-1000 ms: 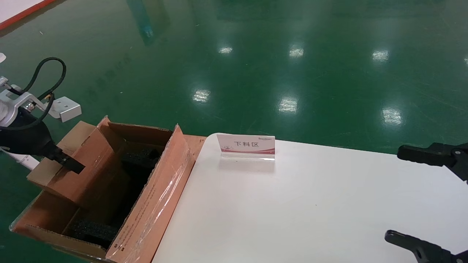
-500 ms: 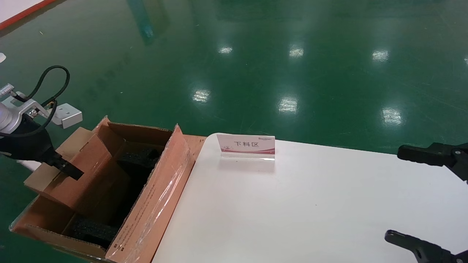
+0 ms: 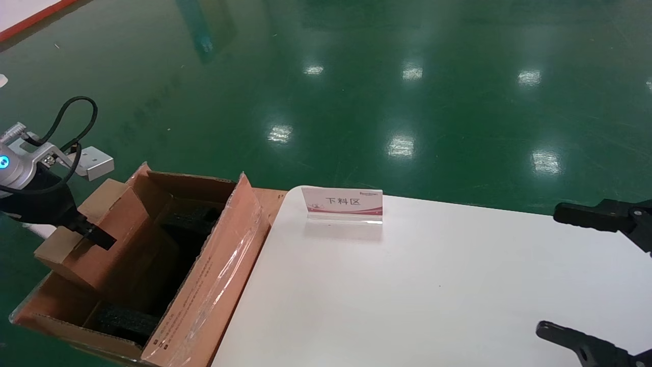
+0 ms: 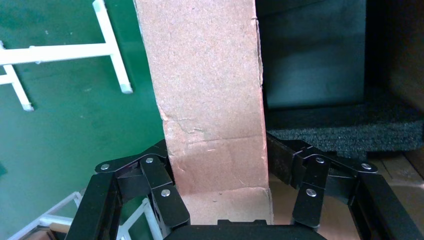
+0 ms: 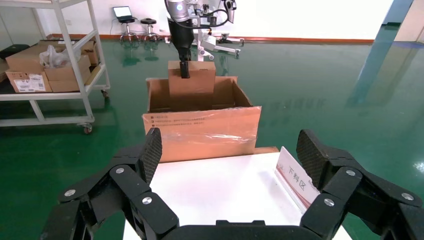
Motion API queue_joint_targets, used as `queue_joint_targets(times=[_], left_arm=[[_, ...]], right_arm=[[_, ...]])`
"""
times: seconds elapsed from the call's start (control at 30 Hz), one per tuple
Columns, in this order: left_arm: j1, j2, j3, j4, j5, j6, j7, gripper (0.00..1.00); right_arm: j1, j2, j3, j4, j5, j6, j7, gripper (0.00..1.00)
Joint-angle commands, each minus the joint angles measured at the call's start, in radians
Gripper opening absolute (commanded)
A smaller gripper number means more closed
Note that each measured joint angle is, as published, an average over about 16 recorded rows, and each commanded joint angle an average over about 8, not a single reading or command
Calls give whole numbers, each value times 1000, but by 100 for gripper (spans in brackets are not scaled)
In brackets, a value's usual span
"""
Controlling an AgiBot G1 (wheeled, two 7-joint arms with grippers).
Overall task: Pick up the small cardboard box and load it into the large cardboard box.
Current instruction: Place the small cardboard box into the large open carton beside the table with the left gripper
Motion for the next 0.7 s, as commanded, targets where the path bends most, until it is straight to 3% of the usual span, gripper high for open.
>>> queue_joint_targets(times=[0.03,0.63,0.7], left_arm=[[12,4,-1,12,-2,-7,1,0],[107,40,-15,126,-40,-37,40,0],[113,44,-16,135,-41,-38,44,10]], right_arm=[[0,0,0,0,0,0,0,100],[0,0,-1,0,1,0,0,100],[0,0,-1,0,1,0,-1,100]])
